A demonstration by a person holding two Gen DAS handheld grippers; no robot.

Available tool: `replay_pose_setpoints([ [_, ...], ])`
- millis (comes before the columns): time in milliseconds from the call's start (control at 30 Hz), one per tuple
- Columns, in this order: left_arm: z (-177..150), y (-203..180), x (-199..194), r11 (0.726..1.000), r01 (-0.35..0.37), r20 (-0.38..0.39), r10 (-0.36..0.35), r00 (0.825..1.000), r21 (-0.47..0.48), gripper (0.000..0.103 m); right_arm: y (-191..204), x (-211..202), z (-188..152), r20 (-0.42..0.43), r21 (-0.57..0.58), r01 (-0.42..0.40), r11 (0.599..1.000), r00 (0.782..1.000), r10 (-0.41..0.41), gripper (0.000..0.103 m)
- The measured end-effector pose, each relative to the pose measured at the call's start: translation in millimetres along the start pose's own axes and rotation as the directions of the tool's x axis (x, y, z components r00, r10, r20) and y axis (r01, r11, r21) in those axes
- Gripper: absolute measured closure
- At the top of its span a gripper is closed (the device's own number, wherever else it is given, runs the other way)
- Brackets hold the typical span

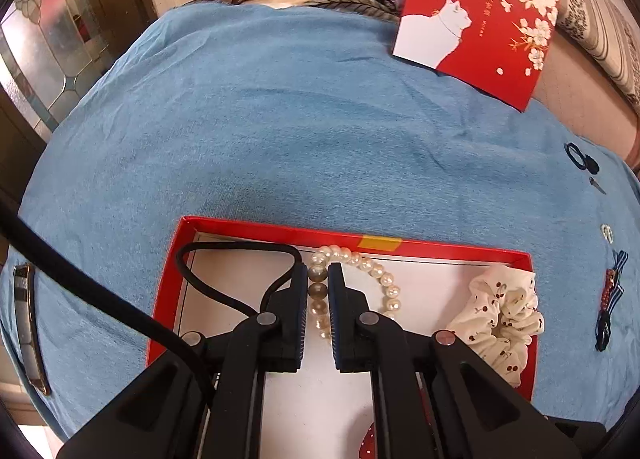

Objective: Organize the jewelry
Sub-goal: 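Carry the pearl bracelet and red bow into the white tray and release both, then move both grippers back toward the remaining jewelry pile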

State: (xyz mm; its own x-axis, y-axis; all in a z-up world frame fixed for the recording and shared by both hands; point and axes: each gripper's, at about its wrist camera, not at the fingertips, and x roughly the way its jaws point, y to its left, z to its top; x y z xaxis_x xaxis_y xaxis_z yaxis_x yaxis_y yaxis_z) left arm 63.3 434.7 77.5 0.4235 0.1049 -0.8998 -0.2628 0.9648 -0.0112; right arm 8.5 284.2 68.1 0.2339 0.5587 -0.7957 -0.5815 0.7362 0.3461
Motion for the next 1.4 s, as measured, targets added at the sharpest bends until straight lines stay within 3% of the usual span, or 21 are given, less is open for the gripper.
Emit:
replay_pose_setpoints([
  [133,2,4,-6,1.0,0.016,0.014,-0.016,1.0,-0.025,0.093,4,1,0,0.008,-0.018,0.012,1.0,1.0,-0.012,0.076],
  [167,2,3,-8,0.999,0.02,0.015,-0.02,1.0,-0.027,0.092,5,-1,0,0.011,-0.022,0.014,1.0,1.0,-0.013,0.066],
  [233,3,4,-15,0.999,0.032,0.025,-0.031,0.999,-0.037,0.083,7,-5,-1,0.027,-0.029,0.022,0.999,0.999,-0.021,0.059],
  [400,-1,4,-47,0.997,0.06,0.073,-0.055,0.996,-0.057,0.081,14,-25,-3,0.058,-0.048,0.022,0.999,0.998,-0.019,0.056],
  [567,-19,1,-92,0.998,0.042,0.147,-0.034,0.989,-0.052,0.063,16,-60,-11,0.107,-0.079,0.047,0.996,0.994,-0.039,0.053],
  [700,-52,-7,-126,0.998,0.038,0.178,-0.028,0.984,-0.05,0.059,5,-93,-21,0.149,-0.078,0.096,0.992,0.985,-0.084,0.049],
  [933,-116,-42,-157,0.998,0.046,0.157,-0.039,0.987,-0.04,0.058,-26,-140,-53,0.178,-0.037,0.186,0.982,0.968,-0.176,0.048],
  [1067,-155,-74,-175,0.994,0.101,0.146,-0.095,0.985,-0.037,0.058,-49,-163,-79,0.18,0.016,0.217,0.976,0.959,-0.217,0.047],
  [1400,-215,-145,-220,0.998,0.054,0.208,-0.057,0.976,0.023,0.052,-103,-214,-146,0.192,0.18,0.268,0.947,0.934,-0.301,0.046],
])
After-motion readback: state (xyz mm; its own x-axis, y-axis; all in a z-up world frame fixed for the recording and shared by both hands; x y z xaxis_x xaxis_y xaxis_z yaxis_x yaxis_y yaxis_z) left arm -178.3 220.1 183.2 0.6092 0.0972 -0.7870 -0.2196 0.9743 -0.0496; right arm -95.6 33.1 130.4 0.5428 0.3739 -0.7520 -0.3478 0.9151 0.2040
